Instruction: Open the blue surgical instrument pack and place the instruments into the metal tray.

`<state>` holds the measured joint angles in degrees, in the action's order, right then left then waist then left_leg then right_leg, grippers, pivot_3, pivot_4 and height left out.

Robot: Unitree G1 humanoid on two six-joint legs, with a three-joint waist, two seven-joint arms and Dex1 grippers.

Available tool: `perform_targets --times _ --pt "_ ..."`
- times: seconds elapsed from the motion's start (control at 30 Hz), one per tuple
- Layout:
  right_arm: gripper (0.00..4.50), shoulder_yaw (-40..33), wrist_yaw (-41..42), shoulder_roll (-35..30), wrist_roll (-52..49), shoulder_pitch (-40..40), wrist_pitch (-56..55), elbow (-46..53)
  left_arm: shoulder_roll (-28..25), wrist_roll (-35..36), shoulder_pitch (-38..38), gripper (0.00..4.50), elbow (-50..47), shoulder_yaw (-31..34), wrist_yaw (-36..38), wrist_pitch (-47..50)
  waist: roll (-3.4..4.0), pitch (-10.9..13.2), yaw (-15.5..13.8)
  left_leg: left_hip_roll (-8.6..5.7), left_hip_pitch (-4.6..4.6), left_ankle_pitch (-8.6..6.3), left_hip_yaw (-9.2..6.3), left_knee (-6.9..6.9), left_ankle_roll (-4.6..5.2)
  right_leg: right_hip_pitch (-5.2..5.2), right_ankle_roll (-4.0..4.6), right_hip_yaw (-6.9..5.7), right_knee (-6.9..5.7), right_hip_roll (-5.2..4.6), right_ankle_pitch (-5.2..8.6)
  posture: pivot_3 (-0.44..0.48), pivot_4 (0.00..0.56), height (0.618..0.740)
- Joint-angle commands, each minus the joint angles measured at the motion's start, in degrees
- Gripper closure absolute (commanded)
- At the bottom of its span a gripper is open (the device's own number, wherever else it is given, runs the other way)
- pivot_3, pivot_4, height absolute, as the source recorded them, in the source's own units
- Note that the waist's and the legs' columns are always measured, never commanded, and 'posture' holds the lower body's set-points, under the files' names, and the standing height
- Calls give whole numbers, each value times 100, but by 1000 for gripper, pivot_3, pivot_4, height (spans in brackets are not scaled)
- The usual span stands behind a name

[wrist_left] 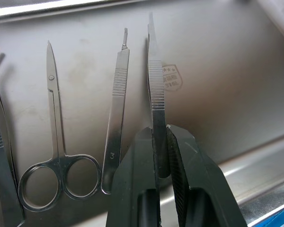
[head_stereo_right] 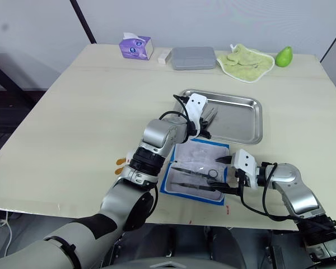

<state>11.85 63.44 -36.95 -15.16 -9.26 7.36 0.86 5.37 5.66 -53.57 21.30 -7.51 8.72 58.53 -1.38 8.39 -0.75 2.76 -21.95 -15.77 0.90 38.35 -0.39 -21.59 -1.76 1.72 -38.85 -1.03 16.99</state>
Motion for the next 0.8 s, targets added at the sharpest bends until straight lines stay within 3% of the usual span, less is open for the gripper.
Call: perform_targets --times 0.03,0.47,0.8 --pt "0 170 22 -98 246 212 213 -226 11 -54 -21 4470 -101 -88 33 -78 0 0 0 0 0 0 0 0 0 0 0 0 0 0 0 0 150 740" --pt "0 173 -9 -73 238 225 225 -212 -45 -57 24 4470 -113 -163 50 -51 0 0 0 0 0 0 0 0 0 0 0 0 0 0 0 0 150 740" --pt "0 176 -12 -66 242 218 217 -222 -42 -34 61 30 -215 -160 37 -112 0 0 0 0 0 0 0 0 1 0 0 0 0 0 0 0 150 740"
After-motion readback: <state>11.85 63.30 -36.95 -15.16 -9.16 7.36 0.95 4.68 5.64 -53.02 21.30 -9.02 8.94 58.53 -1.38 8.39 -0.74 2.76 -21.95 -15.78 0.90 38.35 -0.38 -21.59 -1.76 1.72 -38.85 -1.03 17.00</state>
